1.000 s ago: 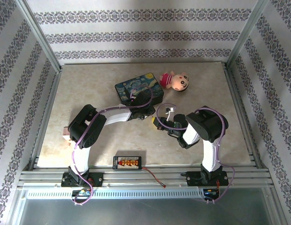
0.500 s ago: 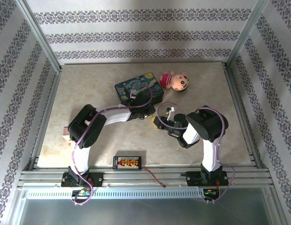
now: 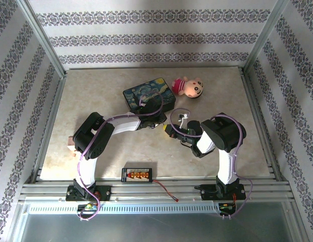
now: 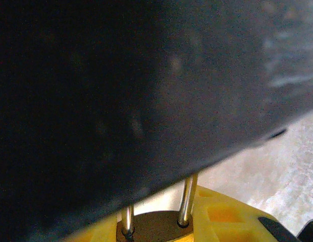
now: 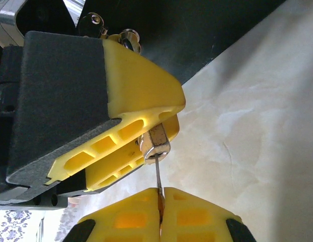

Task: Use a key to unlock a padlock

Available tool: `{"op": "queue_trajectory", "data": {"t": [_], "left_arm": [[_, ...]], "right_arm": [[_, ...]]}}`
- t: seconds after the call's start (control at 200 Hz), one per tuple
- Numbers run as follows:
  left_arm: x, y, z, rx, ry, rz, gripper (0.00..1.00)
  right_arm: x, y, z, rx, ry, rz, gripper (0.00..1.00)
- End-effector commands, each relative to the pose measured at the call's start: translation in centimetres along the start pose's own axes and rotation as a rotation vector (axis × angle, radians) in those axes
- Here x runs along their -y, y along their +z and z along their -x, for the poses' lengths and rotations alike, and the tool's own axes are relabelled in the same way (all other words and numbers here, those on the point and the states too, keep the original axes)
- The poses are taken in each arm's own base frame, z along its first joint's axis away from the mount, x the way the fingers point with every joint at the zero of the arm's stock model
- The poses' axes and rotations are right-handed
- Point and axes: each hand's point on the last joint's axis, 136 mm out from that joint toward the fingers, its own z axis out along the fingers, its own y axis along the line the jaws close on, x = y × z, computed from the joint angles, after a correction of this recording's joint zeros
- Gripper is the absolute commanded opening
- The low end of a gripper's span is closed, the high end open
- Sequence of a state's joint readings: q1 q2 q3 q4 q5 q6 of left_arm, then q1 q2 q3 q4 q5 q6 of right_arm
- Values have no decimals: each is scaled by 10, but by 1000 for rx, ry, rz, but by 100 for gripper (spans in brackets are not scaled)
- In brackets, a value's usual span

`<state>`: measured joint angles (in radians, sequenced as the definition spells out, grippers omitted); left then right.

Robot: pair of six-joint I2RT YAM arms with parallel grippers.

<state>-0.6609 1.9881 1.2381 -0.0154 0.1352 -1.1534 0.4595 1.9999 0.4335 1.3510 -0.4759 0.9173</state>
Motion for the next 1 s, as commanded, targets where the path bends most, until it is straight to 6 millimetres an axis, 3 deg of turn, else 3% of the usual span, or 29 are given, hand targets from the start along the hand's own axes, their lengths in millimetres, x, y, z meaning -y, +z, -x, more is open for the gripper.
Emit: {"op": "queue_trajectory", "data": {"t": [0.0, 0.23, 0.425, 0.994], "left_arm": [[15, -7, -48, -196, -6, -68, 7], [25, -15, -54, -284, -26, -111, 7], [18, -19, -56, -292, -18, -85, 7], [16, -18, -59, -301, -38, -100, 7]], "right_arm": [[-23, 9, 29, 62, -84, 77, 0], [-31, 4, 36, 69, -122, 104, 0], [-25, -5, 45, 105, -114, 76, 0], [-48, -8, 59, 111, -96, 148, 0]]}}
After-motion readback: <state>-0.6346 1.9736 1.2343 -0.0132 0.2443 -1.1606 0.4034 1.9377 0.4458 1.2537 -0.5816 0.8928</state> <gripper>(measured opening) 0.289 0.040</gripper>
